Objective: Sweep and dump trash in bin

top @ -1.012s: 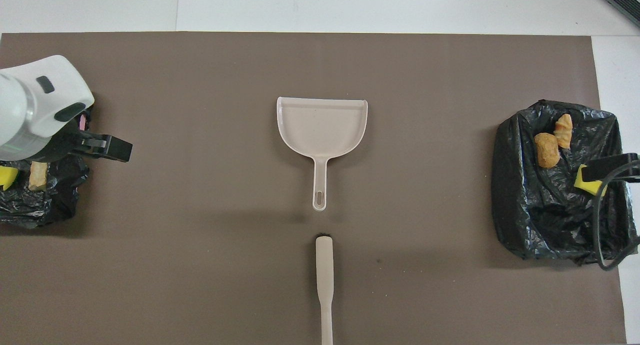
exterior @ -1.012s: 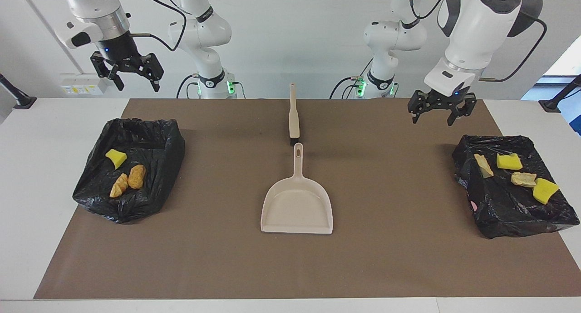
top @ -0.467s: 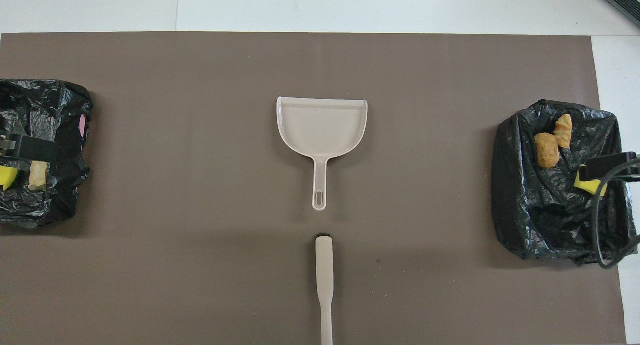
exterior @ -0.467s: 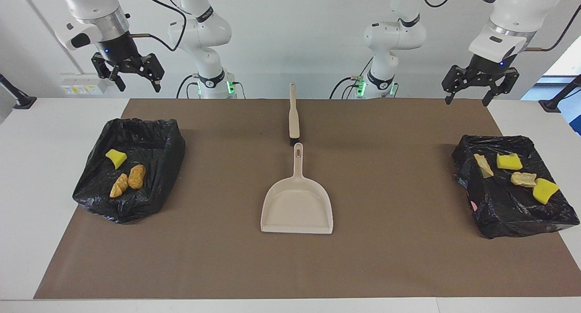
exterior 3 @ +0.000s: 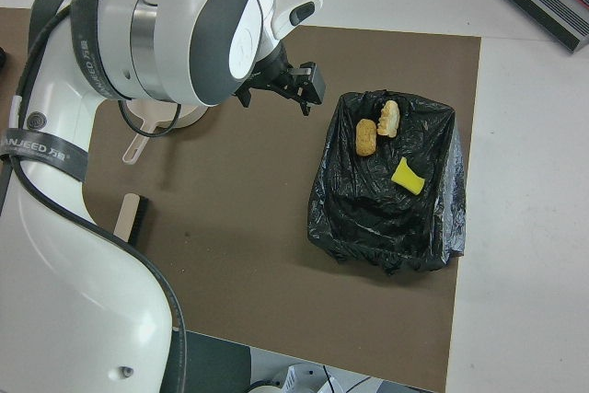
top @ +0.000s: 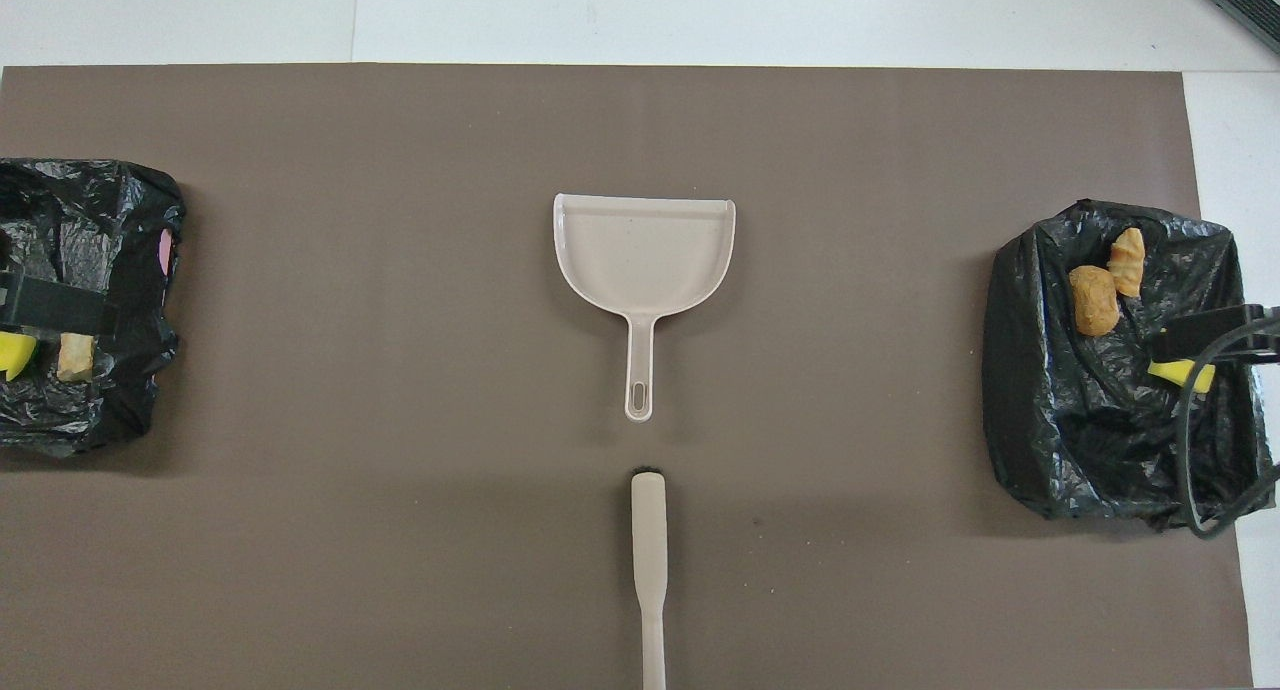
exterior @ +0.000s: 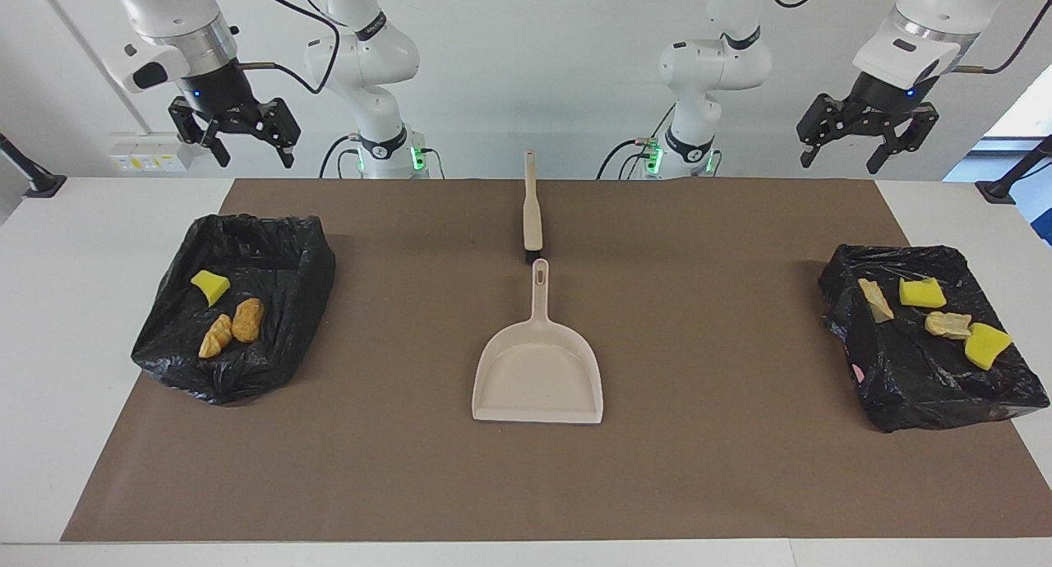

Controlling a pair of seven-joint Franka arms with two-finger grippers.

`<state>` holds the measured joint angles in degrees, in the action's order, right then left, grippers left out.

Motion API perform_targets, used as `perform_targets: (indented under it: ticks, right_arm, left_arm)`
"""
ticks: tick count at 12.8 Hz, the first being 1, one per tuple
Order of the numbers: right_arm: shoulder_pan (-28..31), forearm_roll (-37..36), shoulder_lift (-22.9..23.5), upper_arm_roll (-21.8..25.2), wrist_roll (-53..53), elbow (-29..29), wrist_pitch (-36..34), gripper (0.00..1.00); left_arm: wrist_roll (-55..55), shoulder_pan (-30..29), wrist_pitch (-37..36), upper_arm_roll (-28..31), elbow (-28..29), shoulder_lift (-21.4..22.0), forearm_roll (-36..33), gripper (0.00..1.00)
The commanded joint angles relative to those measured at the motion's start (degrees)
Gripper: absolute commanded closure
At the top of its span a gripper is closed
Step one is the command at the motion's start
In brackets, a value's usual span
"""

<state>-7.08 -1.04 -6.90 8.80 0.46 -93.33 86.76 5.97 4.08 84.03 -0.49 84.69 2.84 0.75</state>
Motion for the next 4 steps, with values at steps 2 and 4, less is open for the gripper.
perform_targets:
  ticks: [2,4]
  right_arm:
    - [0.13,1.21,-0.22,-0.01,-1.34,-0.19,0.08,0.0]
    - [0.13,1.13,-0.22,-0.01,-1.34,-0.19,0.08,0.0]
  left_arm:
    - [-0.08,-0.56,-1.24,-0.21,-1.46,-0.55,0.57,0.0]
    - [-0.08,-0.65,-1.5,-0.13,-1.46,-0.55,0.56,0.0]
